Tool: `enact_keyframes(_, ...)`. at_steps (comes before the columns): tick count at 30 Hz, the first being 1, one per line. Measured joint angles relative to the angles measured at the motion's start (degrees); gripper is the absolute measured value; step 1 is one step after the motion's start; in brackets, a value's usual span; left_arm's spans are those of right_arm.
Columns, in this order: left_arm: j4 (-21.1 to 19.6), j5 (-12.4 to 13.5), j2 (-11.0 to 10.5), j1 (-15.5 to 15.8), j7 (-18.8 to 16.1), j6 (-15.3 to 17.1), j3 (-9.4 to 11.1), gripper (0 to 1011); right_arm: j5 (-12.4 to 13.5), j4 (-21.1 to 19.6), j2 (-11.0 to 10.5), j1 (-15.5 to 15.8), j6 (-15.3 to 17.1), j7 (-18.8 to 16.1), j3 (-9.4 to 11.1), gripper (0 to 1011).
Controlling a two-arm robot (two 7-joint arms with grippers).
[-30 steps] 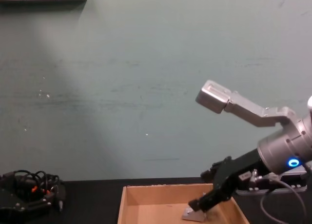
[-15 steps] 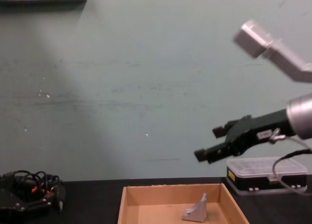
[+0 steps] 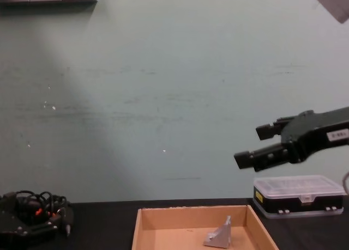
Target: Use one hand to pick up the angle iron from the table and place it into the box.
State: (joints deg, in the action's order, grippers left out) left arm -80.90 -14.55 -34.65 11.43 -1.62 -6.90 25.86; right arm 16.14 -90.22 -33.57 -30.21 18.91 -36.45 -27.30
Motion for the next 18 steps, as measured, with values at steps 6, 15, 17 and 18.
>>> enact_keyframes(6,0.0,0.0,0.0,0.0,0.0,0.0,0.0,1000,2.32,-4.73,-3.59,3.1,1.24,-2.08,-0.78,1002)
enact_keyframes(15,0.0,0.0,0.0,0.0,0.0,0.0,0.0,1000,4.55,-7.28,-6.8,4.36,2.19,-5.72,-2.81,1002)
enact_keyframes(17,0.0,0.0,0.0,0.0,0.0,0.0,0.0,1000,4.79,-7.48,-7.4,4.37,2.41,-6.5,-3.38,1002)
enact_keyframes(18,0.0,0.0,0.0,0.0,0.0,0.0,0.0,1000,4.97,-7.61,-7.99,4.34,2.65,-7.34,-4.04,1002)
